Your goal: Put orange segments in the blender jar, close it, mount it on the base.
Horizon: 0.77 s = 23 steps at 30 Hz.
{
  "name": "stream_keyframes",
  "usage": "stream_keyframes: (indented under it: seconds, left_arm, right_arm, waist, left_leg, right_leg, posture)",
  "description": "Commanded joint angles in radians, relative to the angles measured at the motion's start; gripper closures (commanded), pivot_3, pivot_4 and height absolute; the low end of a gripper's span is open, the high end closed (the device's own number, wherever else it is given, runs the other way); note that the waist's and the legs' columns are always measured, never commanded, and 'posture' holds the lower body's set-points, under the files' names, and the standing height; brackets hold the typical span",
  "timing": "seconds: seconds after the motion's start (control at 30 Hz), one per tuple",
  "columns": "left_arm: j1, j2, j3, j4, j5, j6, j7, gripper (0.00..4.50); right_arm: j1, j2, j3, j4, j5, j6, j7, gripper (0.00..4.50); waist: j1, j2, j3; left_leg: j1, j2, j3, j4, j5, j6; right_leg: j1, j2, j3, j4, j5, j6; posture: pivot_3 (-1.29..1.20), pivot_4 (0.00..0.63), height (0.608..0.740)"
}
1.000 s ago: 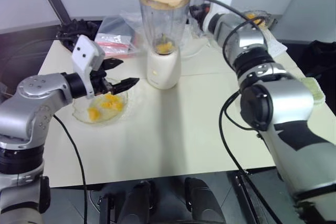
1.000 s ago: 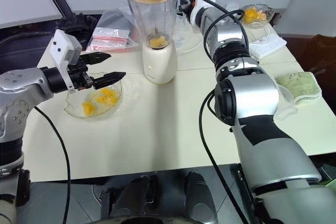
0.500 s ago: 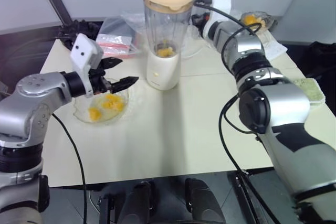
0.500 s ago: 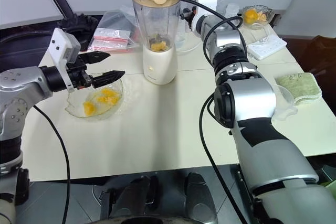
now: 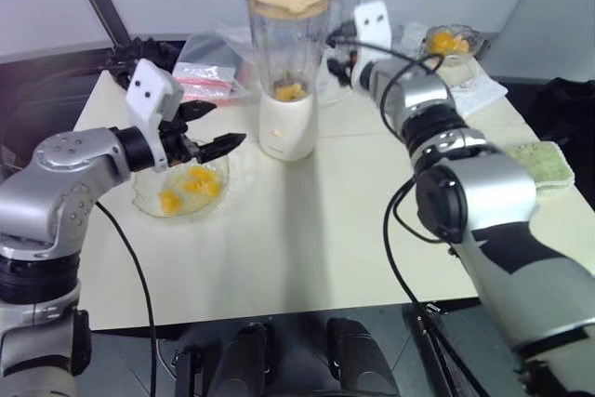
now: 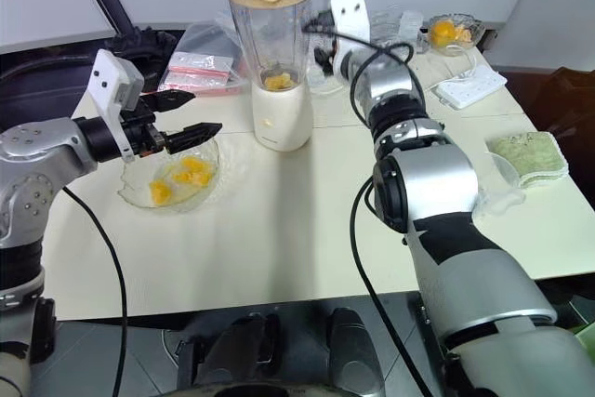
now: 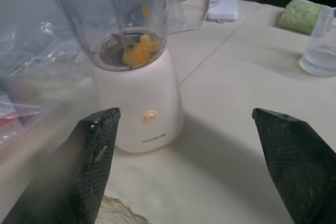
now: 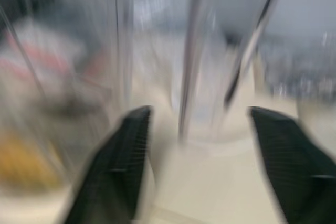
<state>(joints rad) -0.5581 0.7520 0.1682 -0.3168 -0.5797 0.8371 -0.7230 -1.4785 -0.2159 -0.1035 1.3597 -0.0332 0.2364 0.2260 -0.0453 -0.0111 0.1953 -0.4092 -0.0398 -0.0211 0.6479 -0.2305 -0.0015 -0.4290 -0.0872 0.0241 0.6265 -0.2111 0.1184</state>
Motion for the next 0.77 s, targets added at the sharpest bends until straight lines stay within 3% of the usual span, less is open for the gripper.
stream_keyframes:
  seconds: [0.03, 0.33, 0.47, 0.5, 0.67, 0.77]
  left_arm:
    - [-0.021, -0.005, 0.02, -0.017, -0.023, -0.019, -0.005, 0.28]
    - [0.007, -0.019, -0.002, -0.021, -0.005, -0.037, 0.005, 0.28]
    - [0.041, -0.051, -0.004, -0.037, -0.008, -0.033, 0.029, 0.28]
    - [0.053, -0.062, -0.003, -0.044, -0.01, -0.03, 0.039, 0.28]
    - [0.14, -0.113, -0.02, -0.081, 0.006, -0.041, 0.088, 0.28]
    - [0.176, -0.148, -0.022, -0.073, 0.007, -0.071, 0.1, 0.28]
  right_arm:
    - [-0.029, -0.015, 0.015, -0.03, -0.03, -0.033, -0.019, 0.05]
    - [0.037, -0.021, 0.032, -0.084, -0.045, -0.044, -0.018, 0.05]
    - [0.15, -0.018, 0.042, -0.228, -0.032, 0.01, 0.01, 0.05]
    - [0.201, -0.018, 0.048, -0.308, -0.027, 0.041, 0.024, 0.05]
    - [0.692, -0.034, 0.088, -1.16, 0.057, 0.434, 0.131, 0.05]
    - [0.907, -0.022, 0.06, -1.526, 0.163, 0.591, 0.164, 0.05]
  waist:
    - [-0.001, 0.0, 0.0]
    - [-0.009, 0.0, 0.0]
    - [-0.006, 0.0, 0.0]
    - [-0.005, 0.0, 0.0]
    - [0.011, 0.0, 0.0]
    - [0.013, 0.0, 0.0]
  left_leg:
    - [0.0, 0.0, 0.0, 0.0, 0.0, 0.0]
    - [-0.001, 0.0, 0.0, -0.001, 0.0, 0.0]
    - [-0.001, 0.0, 0.0, -0.001, 0.0, 0.0]
    - [-0.001, 0.0, 0.0, -0.001, 0.0, 0.0]
    - [-0.002, 0.0, -0.002, -0.001, -0.001, 0.001]
    - [-0.004, 0.0, -0.002, -0.001, -0.001, 0.001]
  right_leg:
    - [-0.001, 0.0, 0.0, 0.0, 0.0, 0.0]
    - [-0.001, 0.0, 0.0, 0.0, 0.0, -0.001]
    - [-0.001, 0.0, 0.0, 0.0, 0.0, 0.0]
    - [-0.001, 0.0, 0.0, 0.0, 0.0, 0.0]
    - [-0.002, -0.001, -0.001, 0.001, 0.0, 0.0]
    - [-0.003, -0.001, -0.001, 0.0, 0.0, 0.0]
  posture:
    - [0.0, 0.15, 0.74]
    - [0.0, 0.15, 0.74]
    - [0.0, 0.15, 0.74]
    - [0.0, 0.15, 0.74]
    - [0.0, 0.15, 0.74]
    - [0.0, 0.15, 0.74]
